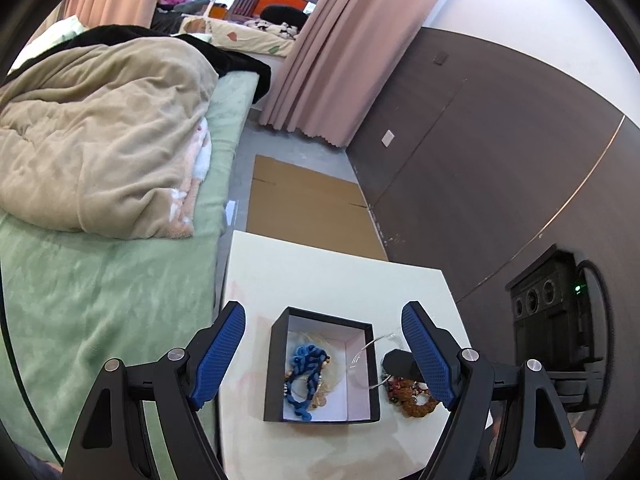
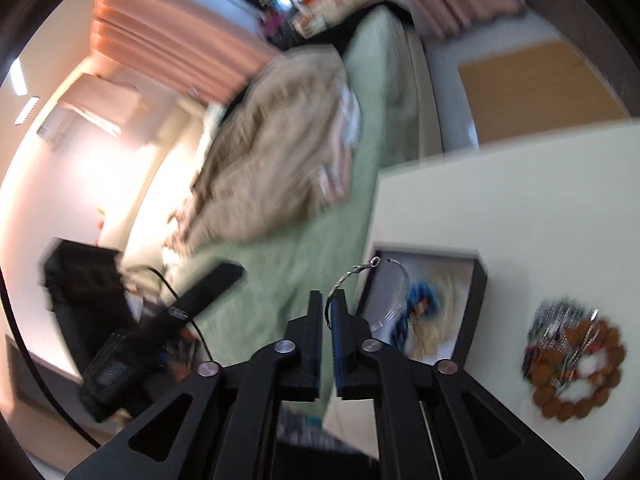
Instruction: Organize jewelry
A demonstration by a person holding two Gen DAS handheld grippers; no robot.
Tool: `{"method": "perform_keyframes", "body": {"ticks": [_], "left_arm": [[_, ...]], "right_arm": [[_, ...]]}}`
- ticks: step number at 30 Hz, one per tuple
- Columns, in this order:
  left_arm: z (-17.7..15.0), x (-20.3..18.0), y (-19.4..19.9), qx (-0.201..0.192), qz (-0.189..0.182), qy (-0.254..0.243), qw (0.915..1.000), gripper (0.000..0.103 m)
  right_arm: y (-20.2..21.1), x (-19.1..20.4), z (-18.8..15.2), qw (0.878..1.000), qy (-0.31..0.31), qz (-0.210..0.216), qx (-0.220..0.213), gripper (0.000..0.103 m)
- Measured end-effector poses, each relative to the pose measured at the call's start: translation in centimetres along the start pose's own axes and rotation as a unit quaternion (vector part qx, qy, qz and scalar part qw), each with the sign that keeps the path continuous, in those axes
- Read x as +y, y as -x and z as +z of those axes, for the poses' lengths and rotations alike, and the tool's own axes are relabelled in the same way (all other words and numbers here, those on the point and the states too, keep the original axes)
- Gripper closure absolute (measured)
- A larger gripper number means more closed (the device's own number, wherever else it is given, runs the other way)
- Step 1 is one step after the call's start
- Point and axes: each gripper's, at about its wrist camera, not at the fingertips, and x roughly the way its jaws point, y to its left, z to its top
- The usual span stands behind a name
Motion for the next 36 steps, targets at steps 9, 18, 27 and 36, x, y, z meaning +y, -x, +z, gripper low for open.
{"method": "perform_keyframes", "body": {"ticks": [9,18,27,36], "left_arm": [[-0.5,-2.2,-1.4,0.014,-0.014,-0.018,0.9996,0.022],[-1.8,-6.2,-3.2,0.037,-0.035,-0.061,0.9968,0.022],[-3.9,-10.1,-5.9,0.076,-0.057,-0.106,0.9898,0.023],[-6.2,-12.5,-9.6,0.134,-0.051,-0.133,0.9807,0.041]], "right_arm": [[7.5,-1.9,-0.8,0.996,-0.025,0.015,-0.080,0.019],[12.0,-3.6,-2.1,0.992,-0.046,-0.041,-0.111,0.019],[15.1,-7.7,-5.4,0.981,-0.098,-0.108,-0.132,0.019],[17.1,-11.2,-7.9,0.973,-0.148,-0.111,-0.141,0.019]]}}
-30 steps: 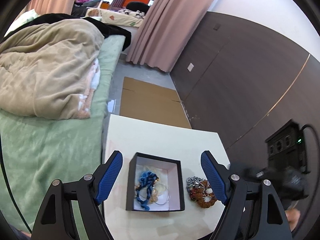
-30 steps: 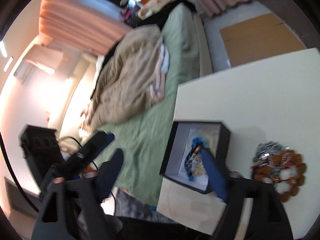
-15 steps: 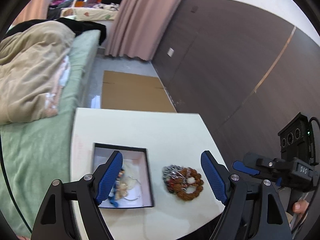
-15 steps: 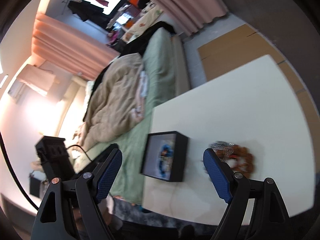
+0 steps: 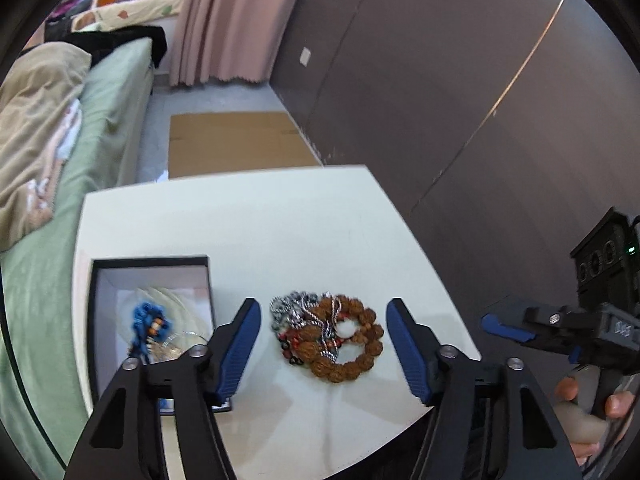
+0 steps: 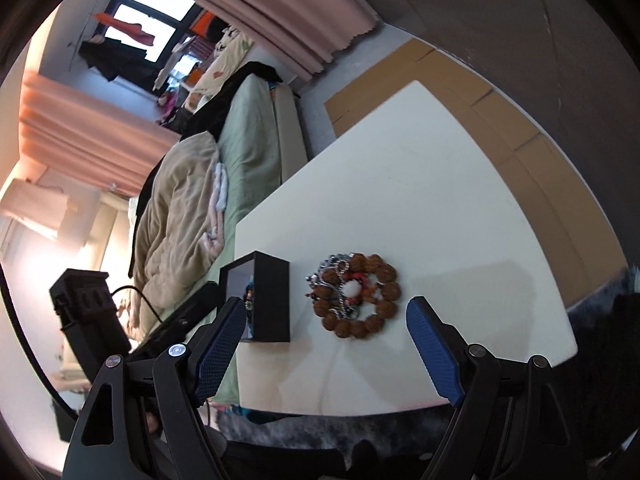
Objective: Organize jewelry
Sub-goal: 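Lower the left gripper onto the bead pile and grasp the silver chain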
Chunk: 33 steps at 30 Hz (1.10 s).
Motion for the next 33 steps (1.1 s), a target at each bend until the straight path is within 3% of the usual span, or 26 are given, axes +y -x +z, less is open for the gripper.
{"method": "perform_keyframes", "body": {"ticks": [5,20,28,33], "left_arm": [[-0.1,-0.1,-3.2,0.057,0.010,0.027,0.9979,0.056],[-0.2,0.6,-8.5,0.097,0.080,0.044,0.9910,0.069],[-0.5,1.0,-9.4,0.113,0.054,0.063,0.9901,0.069],[-0.4,1.4,-8.7,0.107,0.039,0.070,0.9910,0.076]], "right_arm": [[0.6,-1.3,0.4,1.000,-0.019,0.000,-0.008,0.019],[-0.3,-2.4,1.3,1.000,-0.021,0.008,0.010,0.019],[-0.5,-2.3,1.4,1.000,-0.014,0.009,0.015,0.019],[-0.6,-2.1,1.2,1.000,-0.014,0.005,0.017,0.019]]}}
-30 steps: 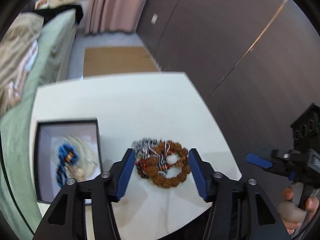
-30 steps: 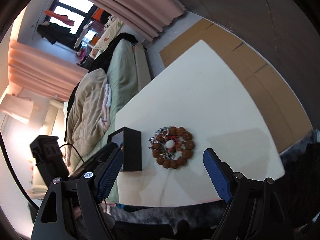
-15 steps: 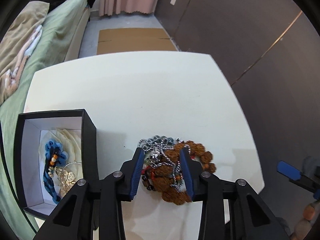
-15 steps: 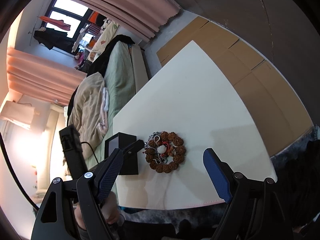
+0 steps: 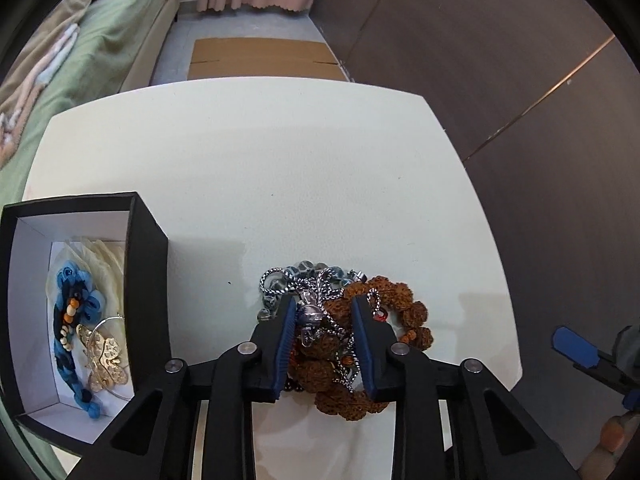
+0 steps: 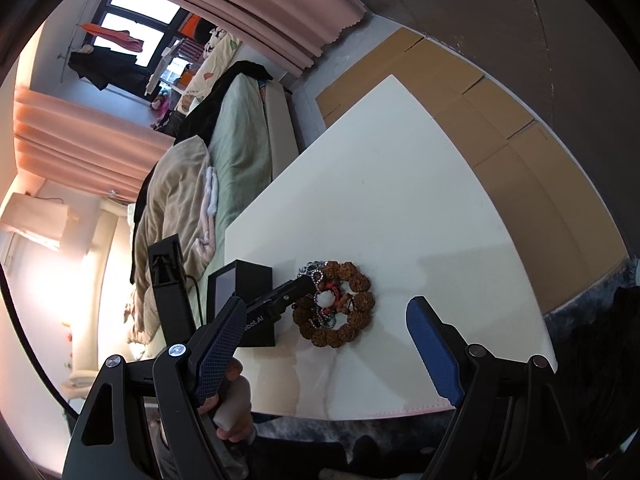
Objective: Organize jewelry
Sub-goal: 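Lower the left gripper onto the bead pile and grasp the silver chain, then lift the silver chain with the left gripper while the right pins the rudraksha bracelet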
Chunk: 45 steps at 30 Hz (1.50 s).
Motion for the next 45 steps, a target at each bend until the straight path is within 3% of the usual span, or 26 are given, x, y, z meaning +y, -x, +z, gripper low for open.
{"method": "perform_keyframes", "body": {"ticks": [1,15,23,30,38,45], "left_arm": [[-0.1,0.0,0.4,-0.007,0.002,-0.002,1.0000,0.086],[0.1,-1.6,8.0,-0.075,-0.065,-0.034,0.9944,0.086],[0.2,-1.6,13.8,-0.121,-0.061,-0.054,0.9893,0.086],[1.2,-1.4,17.6,-0.152,-0.037,-0.058,0.9859,0.086],[2.0,-1.5,21.1,-0.185,-0.023,-0.065,0.9804,0.086],[2.6,-1.8,24.6,-0.216,-0.009,-0.067,0.9740,0.086]], "right_arm": [[0.0,0.0,0.0,1.000,0.001,0.000,0.000,0.019],[-2.1,0.4,-0.4,1.000,0.008,-0.027,0.010,0.021],[-6.0,0.0,-0.3,0.996,0.008,-0.072,0.044,0.050],[-9.4,1.5,-0.9,0.988,0.056,-0.123,0.074,0.075],[-9.8,1.4,-0.2,0.983,0.071,-0.157,0.067,0.078],[-11.5,2.1,-0.1,0.971,0.107,-0.198,0.082,0.078]]}}
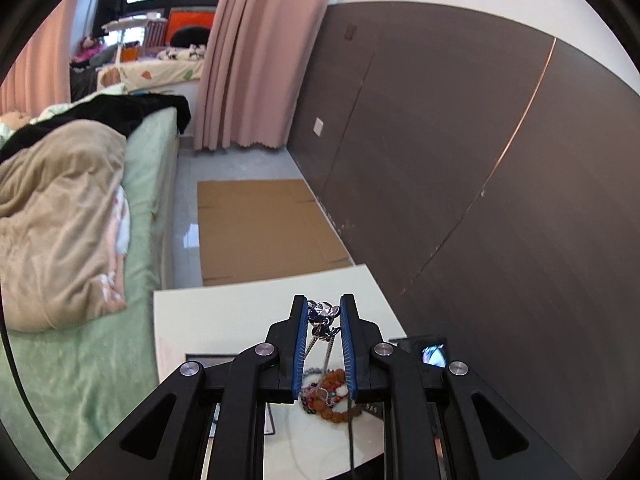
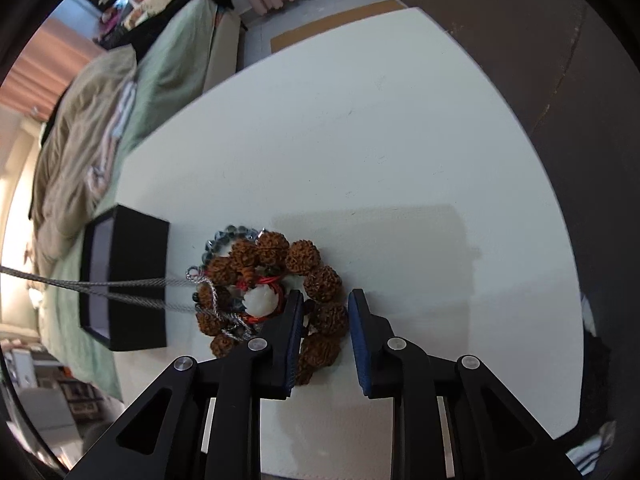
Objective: Organize jewelry
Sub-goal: 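Lift the silver chain with the left gripper while the right pins the rudraksha bracelet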
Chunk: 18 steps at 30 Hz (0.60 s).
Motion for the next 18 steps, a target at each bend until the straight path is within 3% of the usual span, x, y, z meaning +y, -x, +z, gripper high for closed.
{"method": "perform_keyframes", "body": {"ticks": [4,14,15,18], "left_arm": [[1.1,0.1,1.7,-0.018,0.012,-0.003,0.9998,0.086],[3.1,0.2,5.4,-0.054,0.027,-0.005,0.9982,0.093],[3.2,0.2,5.8,-0.061,0.031,-0.006,0.9977,0.093],[3.6,0.2,6.6,-0.071,0.036,-0.005,0.9969,0.093]], "right_arm": [[0.2,-0.1,0.0,1.000,0.005,-0.004,-0.011,0.082],[4.6,-1.7,-0.1,0.992,-0.024,0.100,-0.070,0.085],[5.1,-1.7,-0.1,0.991,-0.024,0.110,-0.077,0.102],[6.5,-1.7,0.1,0.986,-0.022,0.135,-0.094,0.102]]}}
